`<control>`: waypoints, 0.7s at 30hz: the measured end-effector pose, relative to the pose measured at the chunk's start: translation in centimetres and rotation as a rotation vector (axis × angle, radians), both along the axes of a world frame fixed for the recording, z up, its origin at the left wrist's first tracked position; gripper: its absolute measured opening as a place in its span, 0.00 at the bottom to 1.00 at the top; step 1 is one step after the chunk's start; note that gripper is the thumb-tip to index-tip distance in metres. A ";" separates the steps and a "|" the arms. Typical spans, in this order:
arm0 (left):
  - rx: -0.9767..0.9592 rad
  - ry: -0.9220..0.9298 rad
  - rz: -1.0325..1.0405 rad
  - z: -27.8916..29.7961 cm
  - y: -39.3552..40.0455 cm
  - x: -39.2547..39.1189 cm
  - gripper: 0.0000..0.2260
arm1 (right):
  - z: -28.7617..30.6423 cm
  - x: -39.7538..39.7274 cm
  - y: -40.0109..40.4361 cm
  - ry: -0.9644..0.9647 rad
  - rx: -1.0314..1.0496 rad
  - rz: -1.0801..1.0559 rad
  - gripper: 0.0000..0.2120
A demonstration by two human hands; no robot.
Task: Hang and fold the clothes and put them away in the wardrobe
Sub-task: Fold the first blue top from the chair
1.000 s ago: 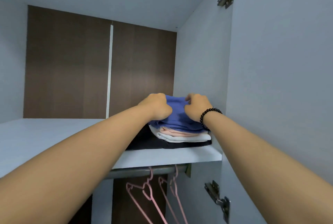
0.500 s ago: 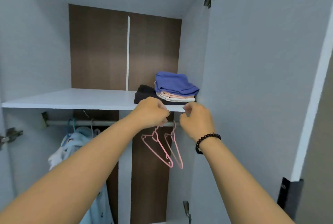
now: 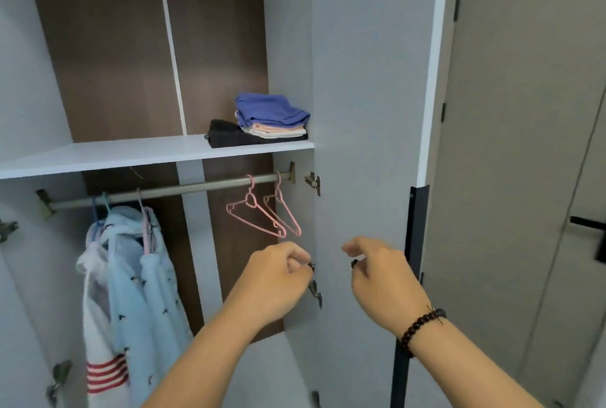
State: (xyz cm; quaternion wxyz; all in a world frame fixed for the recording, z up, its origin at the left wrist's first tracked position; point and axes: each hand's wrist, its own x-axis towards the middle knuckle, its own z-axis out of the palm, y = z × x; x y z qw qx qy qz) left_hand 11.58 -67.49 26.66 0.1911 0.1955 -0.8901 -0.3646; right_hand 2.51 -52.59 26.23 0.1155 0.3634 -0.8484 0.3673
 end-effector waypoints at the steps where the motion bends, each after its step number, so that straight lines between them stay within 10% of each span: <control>1: 0.004 -0.002 -0.025 -0.8 1.0 0.8 0.07 | -0.8 1.2 1.1 -0.004 0.017 -0.017 0.18; 21: 0.049 -0.333 -0.436 -16.3 25.3 -1.6 0.08 | -17.0 5.0 29.2 -0.406 0.122 -0.400 0.14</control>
